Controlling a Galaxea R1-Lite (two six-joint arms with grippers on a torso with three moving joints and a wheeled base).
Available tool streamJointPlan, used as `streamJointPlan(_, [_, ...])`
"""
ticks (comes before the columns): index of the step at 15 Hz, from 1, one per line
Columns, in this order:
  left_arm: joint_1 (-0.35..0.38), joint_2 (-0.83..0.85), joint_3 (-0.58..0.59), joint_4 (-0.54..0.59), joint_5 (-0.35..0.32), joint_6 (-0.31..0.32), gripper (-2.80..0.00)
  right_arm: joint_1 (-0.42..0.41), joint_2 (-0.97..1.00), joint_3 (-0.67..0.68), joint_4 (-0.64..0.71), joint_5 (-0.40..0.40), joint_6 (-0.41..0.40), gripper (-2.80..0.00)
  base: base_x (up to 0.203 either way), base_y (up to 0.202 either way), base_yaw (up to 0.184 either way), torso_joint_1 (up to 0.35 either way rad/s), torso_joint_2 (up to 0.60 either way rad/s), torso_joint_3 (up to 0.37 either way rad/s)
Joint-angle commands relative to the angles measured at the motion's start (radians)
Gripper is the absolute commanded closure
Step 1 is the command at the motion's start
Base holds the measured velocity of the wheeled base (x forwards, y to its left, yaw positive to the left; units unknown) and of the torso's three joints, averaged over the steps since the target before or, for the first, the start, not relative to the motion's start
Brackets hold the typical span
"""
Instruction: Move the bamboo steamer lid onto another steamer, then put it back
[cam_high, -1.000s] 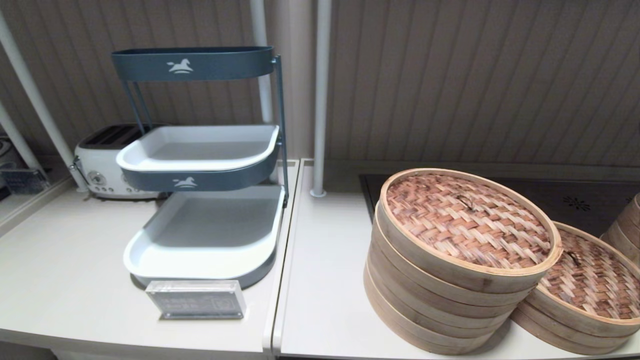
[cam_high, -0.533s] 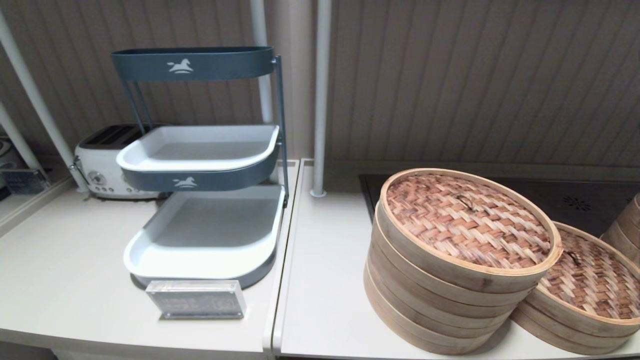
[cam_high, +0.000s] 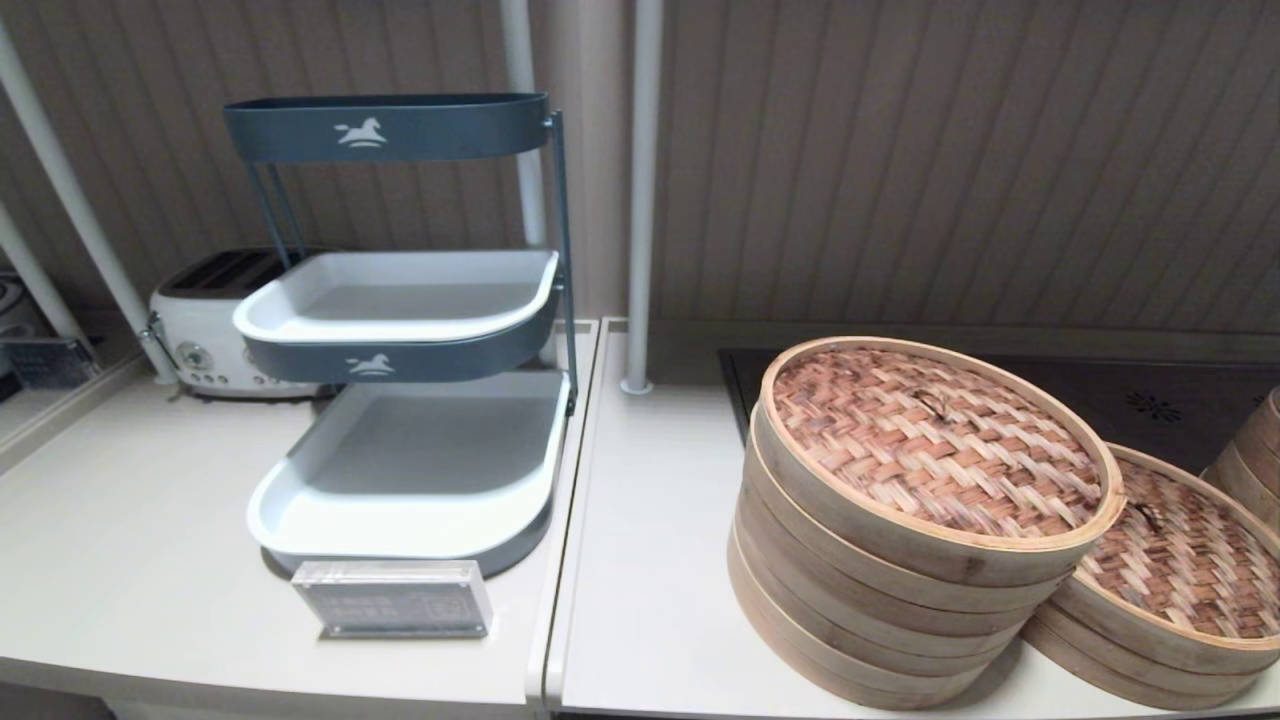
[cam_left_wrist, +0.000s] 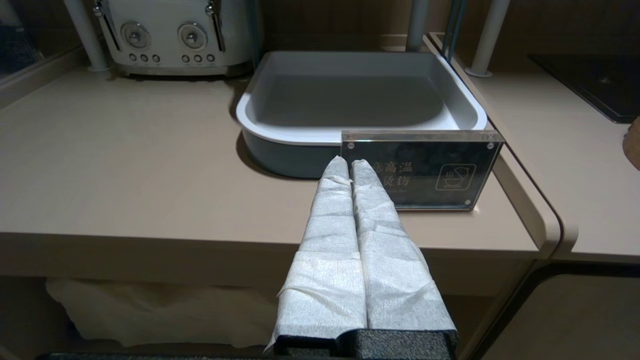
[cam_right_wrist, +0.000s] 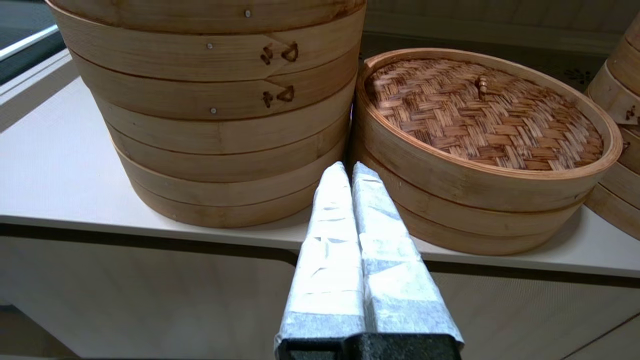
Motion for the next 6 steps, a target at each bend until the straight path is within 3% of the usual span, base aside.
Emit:
streamJointPlan(1, [0.0, 0.0, 0.028, 0.0, 0.0, 0.0, 0.0, 0.0, 0.002, 0.012, -0.001, 0.001, 0.0, 0.0, 0.0, 0.0, 0.0, 0.0, 0.0, 0.0])
streamJointPlan(6, [0.0, 0.0, 0.028, 0.0, 0.0, 0.0, 0.0, -0.001, -0.001, 0.012, -0.001, -0.002, -0.003, 0.0, 0.0, 0.0, 0.0, 0.0, 0.0, 0.0])
